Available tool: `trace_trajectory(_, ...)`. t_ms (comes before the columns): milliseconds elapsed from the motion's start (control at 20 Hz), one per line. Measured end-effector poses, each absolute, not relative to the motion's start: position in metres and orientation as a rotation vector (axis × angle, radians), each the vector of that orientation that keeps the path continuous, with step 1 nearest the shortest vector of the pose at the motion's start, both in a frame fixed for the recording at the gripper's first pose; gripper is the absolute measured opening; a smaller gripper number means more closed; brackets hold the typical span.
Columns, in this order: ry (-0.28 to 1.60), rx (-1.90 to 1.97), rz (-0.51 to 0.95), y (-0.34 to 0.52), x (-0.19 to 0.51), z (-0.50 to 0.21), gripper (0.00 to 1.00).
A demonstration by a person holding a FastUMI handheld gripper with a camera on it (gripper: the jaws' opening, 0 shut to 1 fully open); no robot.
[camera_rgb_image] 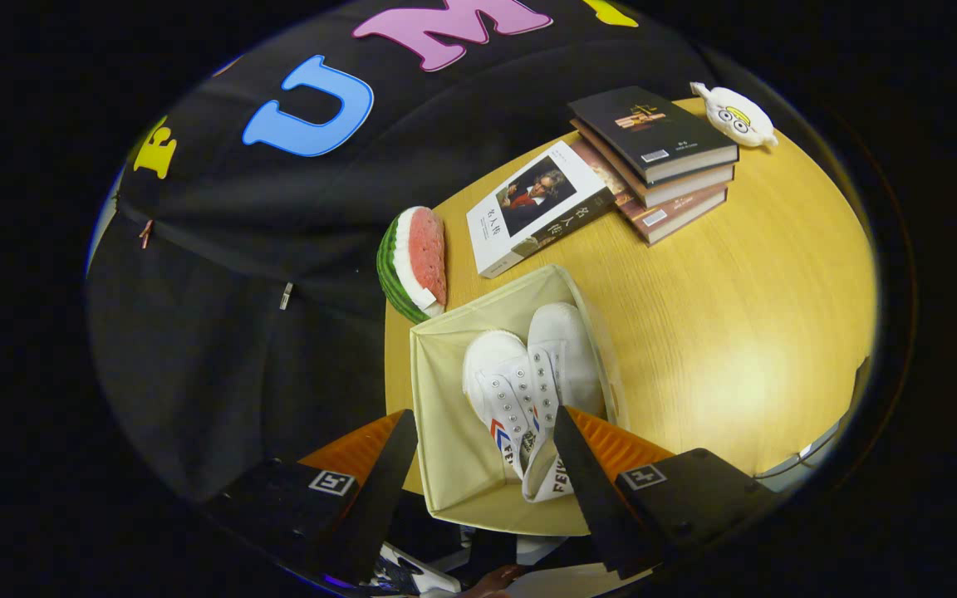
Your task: Open the storage box then place both shoes into the box .Put the left shoe in first, then the right shoe, with the right side of both shoes facing outward in a uniform manner.
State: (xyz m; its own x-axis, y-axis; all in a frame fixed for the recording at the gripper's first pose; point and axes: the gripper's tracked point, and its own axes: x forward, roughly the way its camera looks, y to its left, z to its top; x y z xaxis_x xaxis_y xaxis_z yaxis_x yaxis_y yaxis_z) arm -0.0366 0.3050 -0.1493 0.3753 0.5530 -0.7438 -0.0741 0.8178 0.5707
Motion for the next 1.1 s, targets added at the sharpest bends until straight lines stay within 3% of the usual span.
trace_trajectory(700, 0.424, 0.183, 0.481, 0.163, -0.007, 0.002, 0.99)
trace_trajectory(950, 0.168, 0.036, 0.399, 0.092, -0.001, 0.042, 0.99)
trace_trajectory(1100, 0.139, -0.032, 0.322, 0.06, -0.002, 0.039, 0.99)
